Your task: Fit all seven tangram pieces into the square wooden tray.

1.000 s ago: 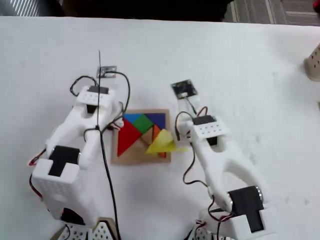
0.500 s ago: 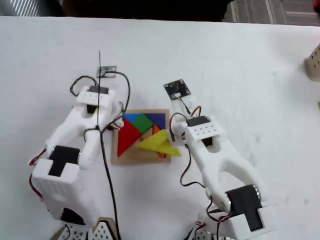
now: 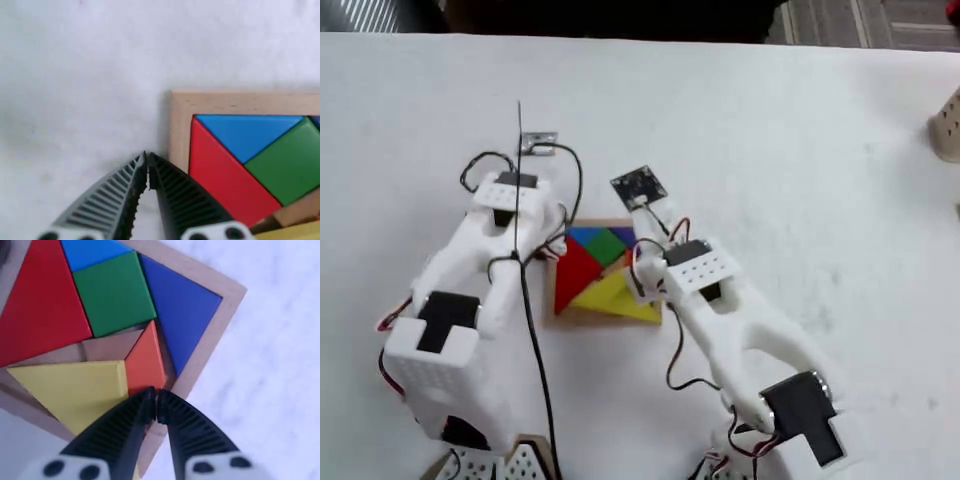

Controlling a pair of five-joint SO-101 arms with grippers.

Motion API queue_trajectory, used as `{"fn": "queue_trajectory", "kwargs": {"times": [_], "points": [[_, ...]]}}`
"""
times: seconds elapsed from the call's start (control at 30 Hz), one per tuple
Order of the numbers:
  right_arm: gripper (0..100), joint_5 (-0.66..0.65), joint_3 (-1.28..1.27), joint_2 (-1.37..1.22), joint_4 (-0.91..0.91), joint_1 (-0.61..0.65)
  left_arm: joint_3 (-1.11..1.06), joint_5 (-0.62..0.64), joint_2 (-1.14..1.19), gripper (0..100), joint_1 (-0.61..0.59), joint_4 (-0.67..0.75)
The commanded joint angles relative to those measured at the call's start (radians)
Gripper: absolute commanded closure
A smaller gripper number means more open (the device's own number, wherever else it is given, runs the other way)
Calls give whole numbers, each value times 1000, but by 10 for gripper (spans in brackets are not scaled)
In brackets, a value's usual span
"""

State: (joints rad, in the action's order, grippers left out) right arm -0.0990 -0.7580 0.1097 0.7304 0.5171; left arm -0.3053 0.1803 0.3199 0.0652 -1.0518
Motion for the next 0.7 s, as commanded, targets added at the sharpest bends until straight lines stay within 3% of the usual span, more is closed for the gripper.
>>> {"fn": "queue_trajectory", "kwargs": {"times": [0.0, 0.4, 0.67], "points": [[979, 14, 49, 15, -25, 25, 11, -15, -12, 954, 41, 25], [979, 23, 60, 13, -27, 145, 12, -18, -12, 954, 41, 26], [979, 23, 61, 18, -22, 113, 12, -18, -12, 954, 41, 26]]}}
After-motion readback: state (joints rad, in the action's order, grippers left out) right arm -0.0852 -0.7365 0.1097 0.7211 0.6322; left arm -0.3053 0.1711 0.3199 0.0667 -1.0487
